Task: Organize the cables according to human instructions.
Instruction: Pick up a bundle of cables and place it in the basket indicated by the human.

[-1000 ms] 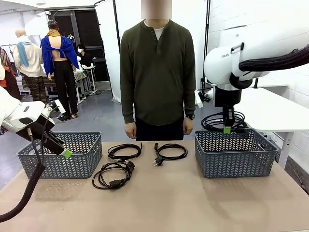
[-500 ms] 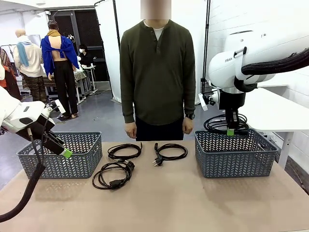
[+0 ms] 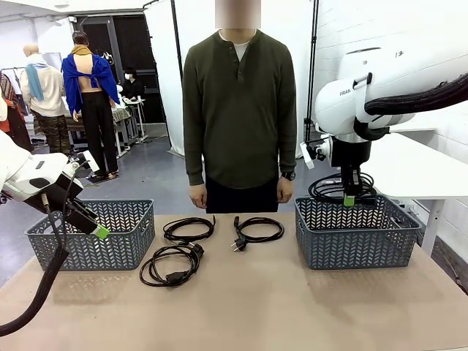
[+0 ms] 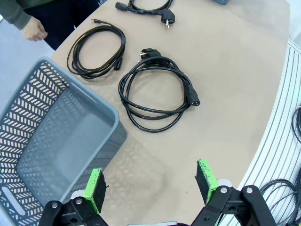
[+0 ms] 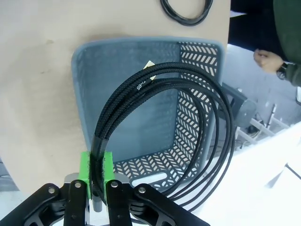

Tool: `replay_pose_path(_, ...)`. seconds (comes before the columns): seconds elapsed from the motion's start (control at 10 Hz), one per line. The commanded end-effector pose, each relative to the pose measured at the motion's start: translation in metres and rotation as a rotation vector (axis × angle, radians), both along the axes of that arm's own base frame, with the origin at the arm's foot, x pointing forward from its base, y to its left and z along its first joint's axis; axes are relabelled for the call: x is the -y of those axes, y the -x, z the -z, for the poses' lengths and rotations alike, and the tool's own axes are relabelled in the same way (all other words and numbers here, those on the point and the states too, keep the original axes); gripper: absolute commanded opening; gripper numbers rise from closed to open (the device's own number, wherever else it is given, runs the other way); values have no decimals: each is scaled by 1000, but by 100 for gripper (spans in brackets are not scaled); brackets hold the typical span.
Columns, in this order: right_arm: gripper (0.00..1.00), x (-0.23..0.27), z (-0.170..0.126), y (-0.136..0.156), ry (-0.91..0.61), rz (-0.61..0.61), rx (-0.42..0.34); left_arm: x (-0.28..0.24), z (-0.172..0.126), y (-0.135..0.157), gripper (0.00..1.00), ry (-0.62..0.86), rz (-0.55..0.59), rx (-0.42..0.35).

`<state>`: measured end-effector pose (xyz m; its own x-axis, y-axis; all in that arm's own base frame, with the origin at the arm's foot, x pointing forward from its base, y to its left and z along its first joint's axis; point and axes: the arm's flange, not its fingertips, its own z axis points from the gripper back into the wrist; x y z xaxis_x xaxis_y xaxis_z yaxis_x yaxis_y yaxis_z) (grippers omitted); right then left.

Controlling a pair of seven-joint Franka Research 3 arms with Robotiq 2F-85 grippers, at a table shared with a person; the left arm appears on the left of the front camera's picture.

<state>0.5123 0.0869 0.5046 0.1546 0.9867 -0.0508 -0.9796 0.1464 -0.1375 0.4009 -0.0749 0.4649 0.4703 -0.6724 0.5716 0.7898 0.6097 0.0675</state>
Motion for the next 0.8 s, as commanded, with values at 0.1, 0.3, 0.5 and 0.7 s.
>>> replay_pose_path(0.1,0,15,10,-19,45,-82,-2,-2,1,-1,100,22,4,-2)
replay_pose_path(0.3,0,22,15,-32,62,-168,10,-2,1,-1,100,22,4,-2)
replay_pose_path(0.5,0,30,27,-43,17,-222,-2,-2,1,-1,100,22,4,-2)
replay_pose_path(0.7,0,34,38,-48,-3,-214,-19,-2,1,-1,100,22,4,-2)
